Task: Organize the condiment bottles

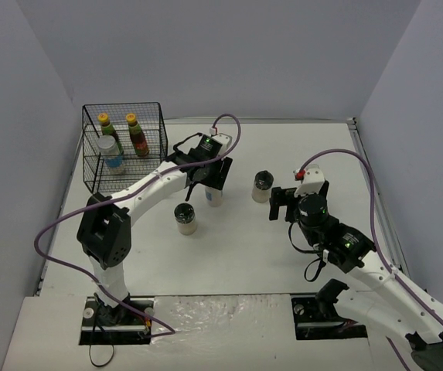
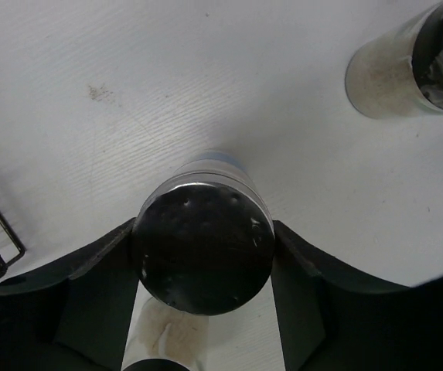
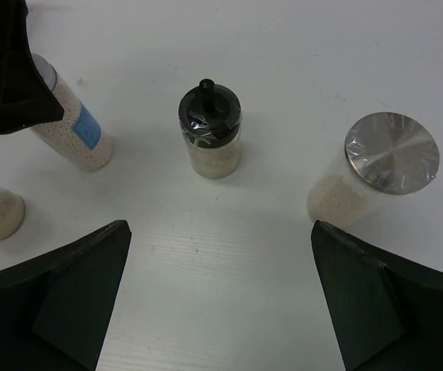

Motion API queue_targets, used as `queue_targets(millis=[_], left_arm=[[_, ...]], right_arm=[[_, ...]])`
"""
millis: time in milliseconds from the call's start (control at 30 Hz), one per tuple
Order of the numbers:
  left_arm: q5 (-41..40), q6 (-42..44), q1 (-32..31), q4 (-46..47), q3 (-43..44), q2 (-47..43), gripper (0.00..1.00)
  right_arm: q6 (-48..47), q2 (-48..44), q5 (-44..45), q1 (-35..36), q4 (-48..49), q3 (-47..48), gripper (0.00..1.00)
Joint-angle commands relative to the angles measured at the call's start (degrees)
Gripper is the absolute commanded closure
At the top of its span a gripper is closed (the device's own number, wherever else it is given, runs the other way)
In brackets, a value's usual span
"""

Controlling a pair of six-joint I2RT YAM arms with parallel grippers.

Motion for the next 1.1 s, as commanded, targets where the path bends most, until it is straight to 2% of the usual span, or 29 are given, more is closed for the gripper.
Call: queue_targets(millis=[0, 33, 67, 100, 167, 467, 633, 767, 933, 1067], left_arm=[[-0.4, -0.31, -0.24, 2.74, 3.34, -2.78, 0.51], [-0.48, -0.5, -0.31, 2.24, 3.51, -3.25, 0.67], [-0.53, -0.82, -0.31, 1.86, 3.61, -4.41, 0.79], [-0.69, -1.11, -0.35, 1.54, 3.71, -5.43, 0.87], [-1.33, -1.47, -0.4, 0.46, 4.56, -8.59, 0.91], [-14.58, 0.08, 1.93, -6.25, 12.76, -19.34, 0.94], [-12.76, -0.32, 10.67, -7.21, 14.67, -21.01, 0.95], [-10.52, 0.03, 16.84, -4.49, 14.17, -21.43, 0.95], [-8.36, 0.84, 20.79, -0.54, 14.04, -20.36, 0.95], [-9.0, 1.22, 22.69, -0.88, 14.99, -18.31, 0.95]], right_arm=[[0.48, -0.26, 1.8, -0.27, 2.61, -0.07, 0.0], [0.46, -0.44, 1.81, -0.34, 2.7, -0.24, 0.0], [0.36, -0.65, 1.86, -0.34, 2.81, -0.34, 0.0], [0.3, -0.76, 1.93, -0.34, 2.87, -0.44, 0.0], [0.23, -0.54, 1.83, -0.34, 3.23, -0.56, 0.0], [0.22, -0.54, 1.35, -0.34, 3.79, -0.53, 0.0], [0.09, -1.05, 0.91, -0.34, 4.23, -0.84, 0.0], [-0.14, -0.97, 0.55, -0.34, 4.47, -0.95, 0.0], [-0.14, -1.36, 0.14, -0.34, 4.62, -1.44, 0.0], [-0.05, -1.84, -0.04, -0.34, 4.62, -1.9, 0.0]])
